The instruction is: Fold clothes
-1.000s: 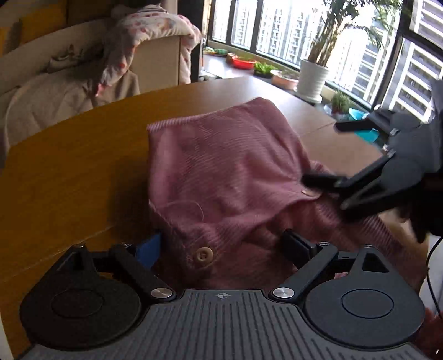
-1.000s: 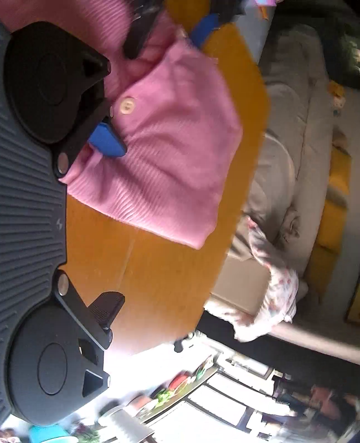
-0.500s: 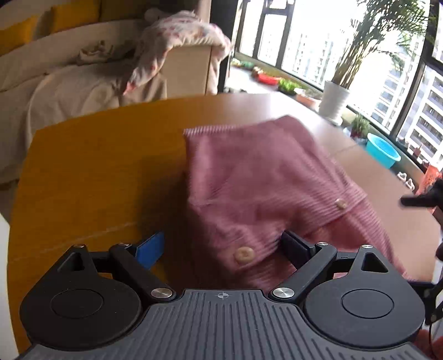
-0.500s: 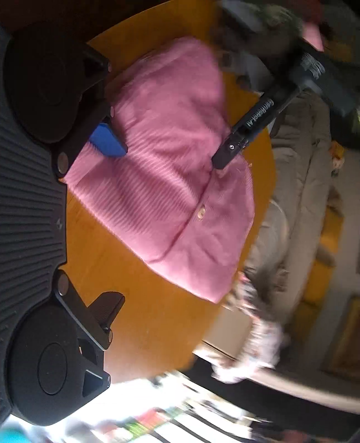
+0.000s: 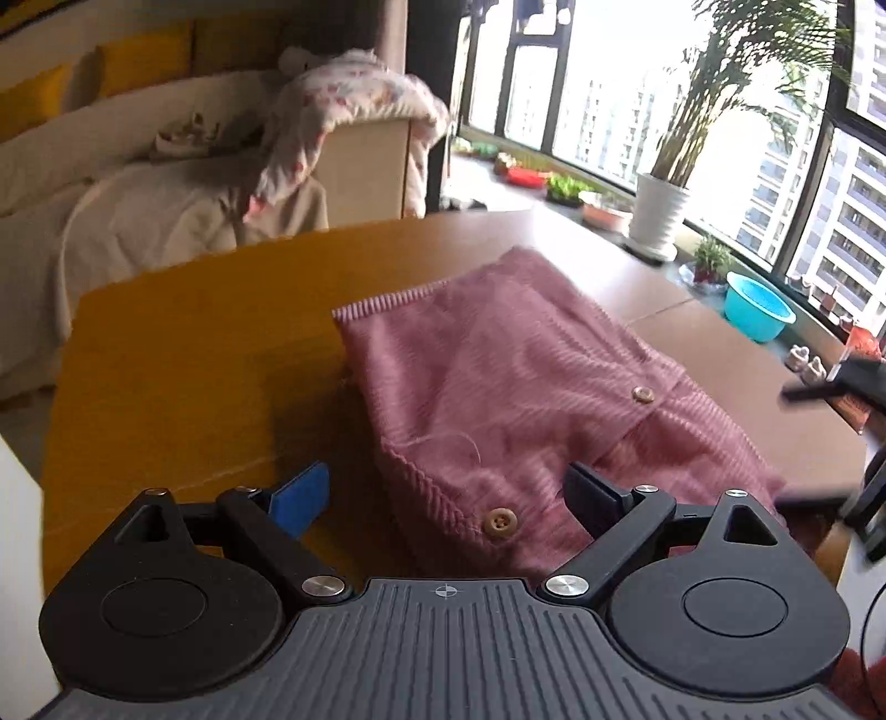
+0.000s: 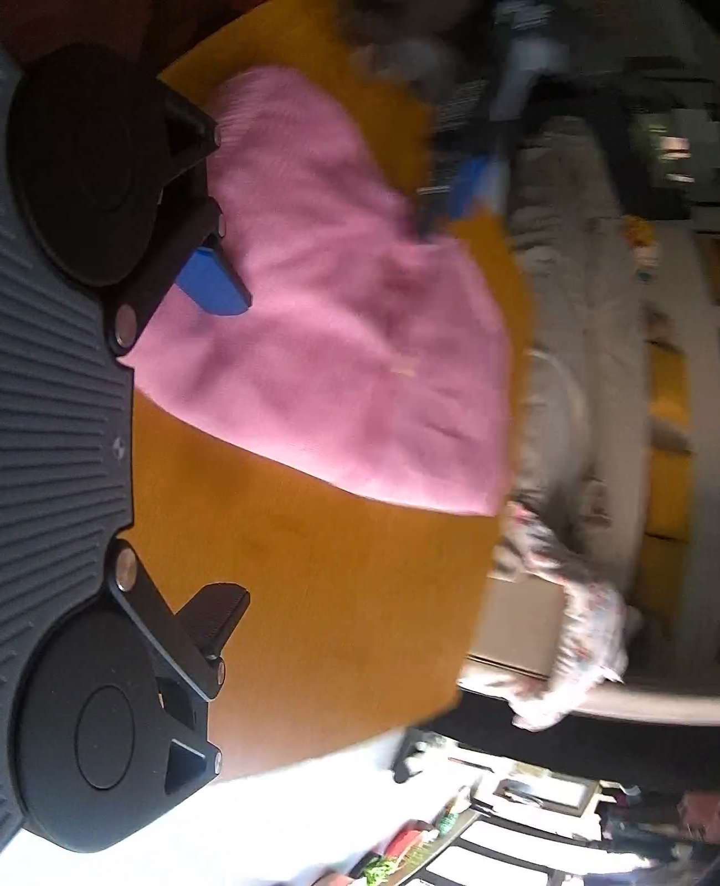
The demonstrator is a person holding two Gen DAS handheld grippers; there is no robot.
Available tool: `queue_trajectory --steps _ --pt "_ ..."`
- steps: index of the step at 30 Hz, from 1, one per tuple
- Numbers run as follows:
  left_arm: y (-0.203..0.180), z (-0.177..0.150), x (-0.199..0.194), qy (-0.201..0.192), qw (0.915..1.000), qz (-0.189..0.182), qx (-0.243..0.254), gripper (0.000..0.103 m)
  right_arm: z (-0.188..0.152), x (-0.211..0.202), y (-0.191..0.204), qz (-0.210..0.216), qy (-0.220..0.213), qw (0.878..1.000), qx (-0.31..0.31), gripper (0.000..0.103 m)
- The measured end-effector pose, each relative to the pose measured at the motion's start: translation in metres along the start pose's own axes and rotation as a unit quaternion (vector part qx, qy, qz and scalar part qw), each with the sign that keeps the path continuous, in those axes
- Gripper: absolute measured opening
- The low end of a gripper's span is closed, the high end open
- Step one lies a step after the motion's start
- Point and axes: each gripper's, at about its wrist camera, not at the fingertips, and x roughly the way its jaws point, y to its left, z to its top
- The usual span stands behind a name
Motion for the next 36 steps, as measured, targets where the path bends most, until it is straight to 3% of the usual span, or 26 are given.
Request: queue_trajectory --steps 4,9,12,16,19,22,24,27,30,32,34,35,36 --pt "-0.012 -0.003 -0.033 -0.023 0.9979 -0.057 0.017 0.1 -0.004 0.001 0.011 0.011 0.001 1.0 -0.009 0.103" --pt "-0.038 -0.007 -0.044 -0.019 0.998 -0.014 0.058 0.1 -0.001 0.001 0.019 -0.006 -0.005 0.999 -0.044 0.103" --pt "-0.041 -0.01 -0.043 -0.018 0.9983 -0.024 0.05 0.1 0.004 -0.005 0.02 -0.016 -0.023 0.998 -0.053 0.103" --pt "-0.047 -0.015 -0.04 -0.013 0.9983 -0.026 0.051 0.101 0.005 -0.02 0.017 0.004 -0.065 0.997 -0.046 0.103" --pt "-0.046 -0.018 -0.042 -0.012 0.9983 -0.026 0.05 0.101 -0.003 -0.008 0.028 -0.025 -0.034 0.995 -0.093 0.103" --pt "-0.04 -0.022 -0.049 -0.016 0.9985 -0.023 0.046 0.102 0.0 -0.017 0.04 -0.034 -0.054 0.99 -0.129 0.101" --pt "-0.032 -0.026 -0.054 -0.018 0.9988 -0.024 0.039 0.103 0.005 -0.034 0.048 0.003 -0.087 0.986 -0.145 0.097" --pt "-0.018 -0.037 -0.063 -0.017 0.9992 -0.028 0.023 0.103 0.009 -0.045 0.071 0.096 -0.078 0.973 -0.195 0.09" --pt "-0.01 -0.05 -0.073 -0.013 0.9995 -0.022 0.019 0.103 0.0 -0.033 0.1 0.1 -0.052 0.951 -0.288 0.085" --pt "-0.01 -0.059 -0.081 -0.011 0.9994 -0.02 0.027 0.103 -0.007 -0.02 0.11 0.093 -0.038 0.942 -0.319 0.078" --pt "-0.013 -0.065 -0.089 -0.01 0.9989 -0.019 0.041 0.103 0.0 -0.012 0.109 0.096 -0.028 0.949 -0.298 0.075" --pt "-0.015 -0.068 -0.092 -0.01 0.9986 -0.02 0.048 0.103 0.005 -0.008 0.106 0.098 -0.02 0.957 -0.272 0.066" --pt "-0.018 -0.069 -0.093 -0.009 0.998 -0.023 0.058 0.103 0.013 -0.003 0.096 0.109 -0.007 0.969 -0.223 0.065"
